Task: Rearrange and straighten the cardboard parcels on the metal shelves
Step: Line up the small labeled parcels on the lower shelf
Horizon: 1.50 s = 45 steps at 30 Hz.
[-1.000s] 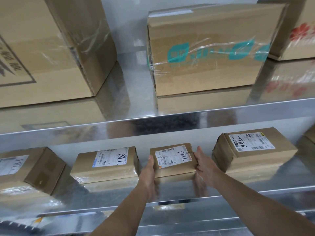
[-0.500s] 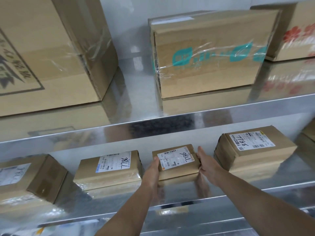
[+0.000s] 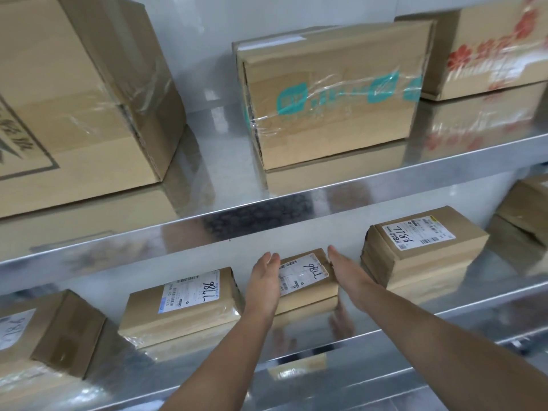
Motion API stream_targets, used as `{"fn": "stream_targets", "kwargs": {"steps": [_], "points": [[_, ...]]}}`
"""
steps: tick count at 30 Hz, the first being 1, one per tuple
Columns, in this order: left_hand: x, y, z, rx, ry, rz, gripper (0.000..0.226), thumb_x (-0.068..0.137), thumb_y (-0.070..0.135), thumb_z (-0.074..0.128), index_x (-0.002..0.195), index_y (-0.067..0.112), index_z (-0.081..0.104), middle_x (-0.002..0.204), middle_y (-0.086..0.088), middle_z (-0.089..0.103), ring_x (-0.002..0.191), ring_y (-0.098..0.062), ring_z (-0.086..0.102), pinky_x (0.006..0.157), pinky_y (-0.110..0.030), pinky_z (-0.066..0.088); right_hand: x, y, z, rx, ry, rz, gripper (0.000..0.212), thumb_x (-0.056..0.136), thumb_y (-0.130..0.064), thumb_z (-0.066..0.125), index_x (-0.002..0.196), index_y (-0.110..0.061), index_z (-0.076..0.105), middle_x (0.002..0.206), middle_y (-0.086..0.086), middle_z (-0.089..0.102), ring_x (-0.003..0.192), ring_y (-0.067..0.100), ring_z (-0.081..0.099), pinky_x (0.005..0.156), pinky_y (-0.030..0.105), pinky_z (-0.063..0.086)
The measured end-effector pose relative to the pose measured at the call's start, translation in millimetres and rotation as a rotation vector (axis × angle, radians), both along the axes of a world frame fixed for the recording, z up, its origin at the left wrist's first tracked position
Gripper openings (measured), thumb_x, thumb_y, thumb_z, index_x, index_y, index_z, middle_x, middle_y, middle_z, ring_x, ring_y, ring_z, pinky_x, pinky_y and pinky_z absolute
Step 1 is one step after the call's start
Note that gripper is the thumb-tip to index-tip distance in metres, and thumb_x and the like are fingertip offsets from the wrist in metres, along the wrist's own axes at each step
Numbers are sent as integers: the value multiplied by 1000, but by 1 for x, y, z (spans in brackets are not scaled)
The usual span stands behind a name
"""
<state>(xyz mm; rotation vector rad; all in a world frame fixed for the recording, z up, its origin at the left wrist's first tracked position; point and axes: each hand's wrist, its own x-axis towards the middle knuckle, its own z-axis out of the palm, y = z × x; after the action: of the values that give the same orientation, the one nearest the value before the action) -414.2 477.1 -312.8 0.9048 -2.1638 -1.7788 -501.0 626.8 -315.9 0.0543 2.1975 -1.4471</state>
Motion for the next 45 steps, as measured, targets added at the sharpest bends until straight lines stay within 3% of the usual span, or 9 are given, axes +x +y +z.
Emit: {"fn": "stream_targets", "kwargs": {"steps": [6, 20, 25, 28, 31, 37, 41, 43, 45], "points": [[-2, 10, 3, -35, -3, -18, 46, 104, 46, 45, 145, 26, 53, 150, 4, 50, 135, -19, 48, 118, -40, 31, 1, 1, 5, 29, 41, 1, 60, 111, -45, 24, 132, -2, 60, 137, 21, 60, 127, 32, 53, 111, 43, 37], [-32, 53, 8, -48, -11, -85, 48, 105, 47, 41, 148, 26, 49, 150, 4, 50, 136, -21, 48, 120, -43, 30, -21, 27, 26, -59, 130, -6, 60, 109, -52, 26, 151, -15, 48, 157, 7, 45, 145, 28, 39, 116, 42, 29], [-56, 84, 12, 41, 14, -63, 45, 105, 42, 42, 146, 25, 50, 147, 4, 51, 131, -21, 48, 103, -33, 36, -44, 55, 38, -9, 199, -9, 60, 108, -56, 27, 149, -19, 51, 153, 7, 50, 142, 30, 43, 114, 42, 32], [-69, 108, 14, 44, 5, -74, 49, 103, 47, 42, 145, 24, 50, 150, 2, 50, 135, -23, 46, 118, -44, 33, -58, 78, 48, -16, 237, -3, 58, 109, -51, 30, 145, -13, 54, 148, 12, 54, 138, 32, 47, 113, 42, 33], [-85, 132, 14, 103, -3, -57, 62, 94, 56, 43, 147, 25, 48, 152, 5, 47, 137, -25, 46, 119, -44, 32, -78, 106, 55, -30, 236, -18, 57, 110, -48, 32, 139, -6, 58, 141, 17, 59, 131, 33, 52, 109, 41, 36], [-110, 171, 5, 164, -69, -15, 53, 104, 50, 41, 151, 25, 43, 158, 0, 41, 143, -25, 41, 122, -49, 27, -114, 161, 54, -7, 209, -44, 57, 109, -50, 32, 144, -11, 54, 145, 12, 56, 133, 32, 50, 102, 41, 38], [-118, 196, 6, 173, -76, 6, 46, 108, 44, 36, 145, 21, 50, 141, -2, 53, 134, -25, 48, 120, -46, 31, -135, 193, 48, 88, 209, -41, 55, 109, -49, 28, 135, -13, 60, 129, 16, 61, 107, 31, 53, 89, 38, 40], [-122, 208, 6, 236, -64, 17, 39, 105, 52, 38, 126, 25, 58, 127, 7, 59, 121, -20, 55, 117, -43, 35, -145, 208, 43, 153, 228, -50, 54, 110, -46, 26, 131, -11, 61, 125, 17, 62, 99, 29, 50, 87, 37, 40], [-130, 217, -5, 254, -35, 47, 55, 96, 67, 42, 120, 24, 68, 119, 7, 72, 114, -18, 63, 114, -45, 40, -157, 224, 37, 170, 246, -70, 55, 110, -43, 26, 130, -6, 62, 128, 21, 62, 102, 30, 50, 92, 39, 40]]}}
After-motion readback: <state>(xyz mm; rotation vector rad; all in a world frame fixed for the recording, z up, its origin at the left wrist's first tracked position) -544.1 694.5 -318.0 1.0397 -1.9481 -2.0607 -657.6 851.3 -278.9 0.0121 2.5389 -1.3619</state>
